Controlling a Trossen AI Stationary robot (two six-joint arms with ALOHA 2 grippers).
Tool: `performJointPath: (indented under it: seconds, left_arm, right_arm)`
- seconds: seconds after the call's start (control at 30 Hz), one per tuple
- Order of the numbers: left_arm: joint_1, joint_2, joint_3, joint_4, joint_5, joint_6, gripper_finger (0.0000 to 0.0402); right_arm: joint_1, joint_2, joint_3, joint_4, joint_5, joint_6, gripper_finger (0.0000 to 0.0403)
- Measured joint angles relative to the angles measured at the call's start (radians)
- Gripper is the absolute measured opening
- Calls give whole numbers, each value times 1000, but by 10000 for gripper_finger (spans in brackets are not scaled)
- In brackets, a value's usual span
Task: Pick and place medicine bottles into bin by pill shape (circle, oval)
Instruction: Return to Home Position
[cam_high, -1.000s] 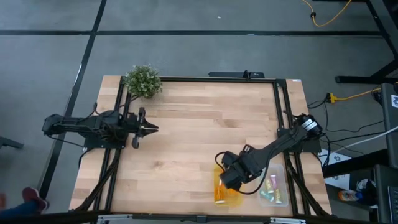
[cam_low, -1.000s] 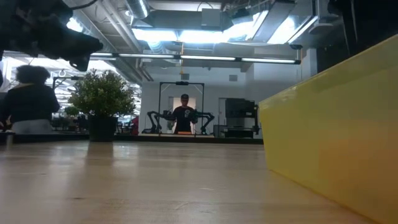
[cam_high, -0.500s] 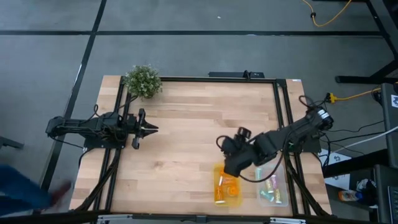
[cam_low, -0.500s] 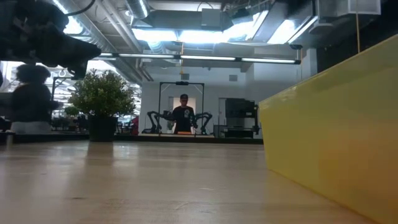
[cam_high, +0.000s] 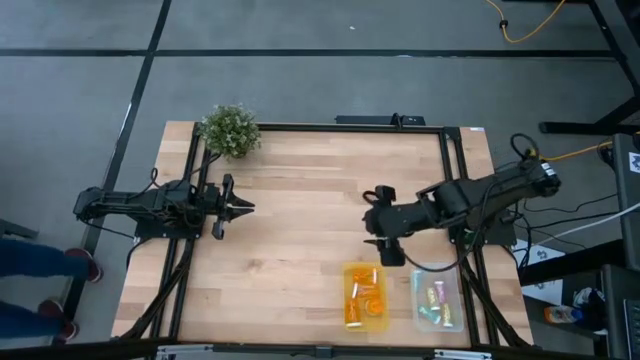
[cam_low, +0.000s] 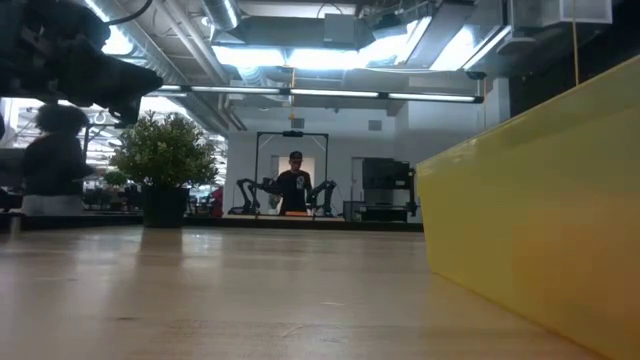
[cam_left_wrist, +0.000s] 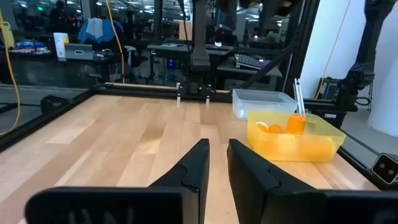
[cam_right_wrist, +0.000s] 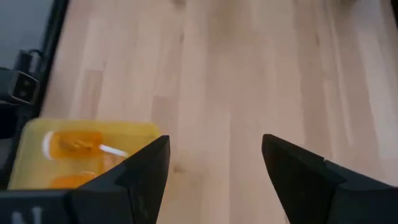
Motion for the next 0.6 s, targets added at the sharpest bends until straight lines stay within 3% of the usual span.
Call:
performJointPath:
  seconds: [0.37,0.47,0.6]
  left_arm:
    - [0,0,0,0,0,0,51]
    - [0,0,0,0,0,0,51]
    - [0,0,0,0,-1,0,51]
  right_arm:
    - [-31,-215,-324,124,-56,-52,257]
    - [-31,-273,-419,213,-124,-76,257]
    - [-34,-377,-541,361,-138,-108,257]
